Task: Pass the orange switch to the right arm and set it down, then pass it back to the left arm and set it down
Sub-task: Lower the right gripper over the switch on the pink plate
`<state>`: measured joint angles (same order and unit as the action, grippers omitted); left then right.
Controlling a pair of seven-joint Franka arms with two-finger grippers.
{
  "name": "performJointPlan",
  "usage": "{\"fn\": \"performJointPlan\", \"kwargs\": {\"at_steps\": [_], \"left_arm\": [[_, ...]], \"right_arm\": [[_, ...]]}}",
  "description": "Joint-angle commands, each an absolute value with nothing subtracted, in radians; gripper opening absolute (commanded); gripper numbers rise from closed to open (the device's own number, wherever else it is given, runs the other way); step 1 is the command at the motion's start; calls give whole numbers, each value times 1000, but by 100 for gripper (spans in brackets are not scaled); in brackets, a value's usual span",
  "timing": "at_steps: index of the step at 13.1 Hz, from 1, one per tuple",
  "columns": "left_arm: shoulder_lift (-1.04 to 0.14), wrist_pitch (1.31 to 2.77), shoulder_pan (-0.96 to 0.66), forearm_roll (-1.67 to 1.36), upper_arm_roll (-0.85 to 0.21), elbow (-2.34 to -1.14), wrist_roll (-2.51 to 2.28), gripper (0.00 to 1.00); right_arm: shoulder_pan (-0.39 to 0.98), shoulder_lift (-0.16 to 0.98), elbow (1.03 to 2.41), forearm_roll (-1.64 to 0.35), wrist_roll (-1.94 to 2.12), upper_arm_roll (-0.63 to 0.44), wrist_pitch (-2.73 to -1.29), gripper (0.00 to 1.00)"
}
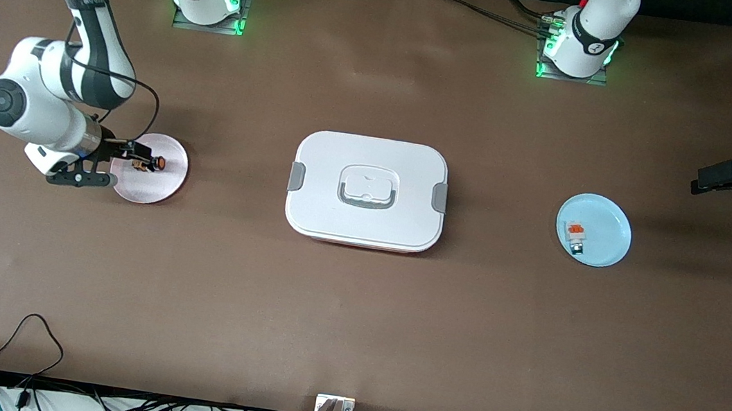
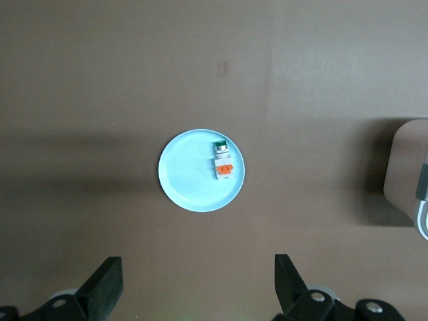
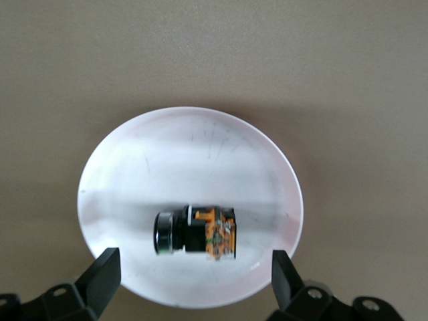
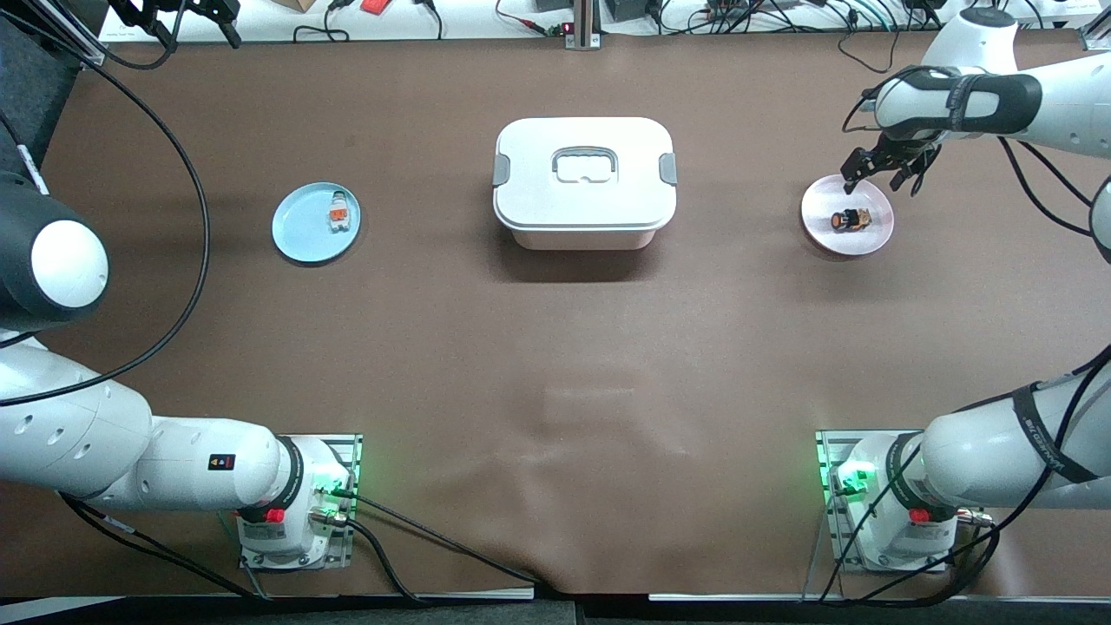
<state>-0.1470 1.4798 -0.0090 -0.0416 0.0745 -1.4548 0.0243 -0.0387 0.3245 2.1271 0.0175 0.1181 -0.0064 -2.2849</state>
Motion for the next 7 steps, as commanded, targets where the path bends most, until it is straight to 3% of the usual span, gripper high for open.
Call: {"fn": "performJointPlan", "kwargs": {"at_steps": [1,7], "left_arm": [[-149,1483,-5,-60,80,-1439,46,100],[-149,1482,-3,-54,80,-1445,46,100]], "right_arm": [[-49,363,2132,9,135,3,-2333,100],[-48,377,2206,9,135,32,-2402,100]]}}
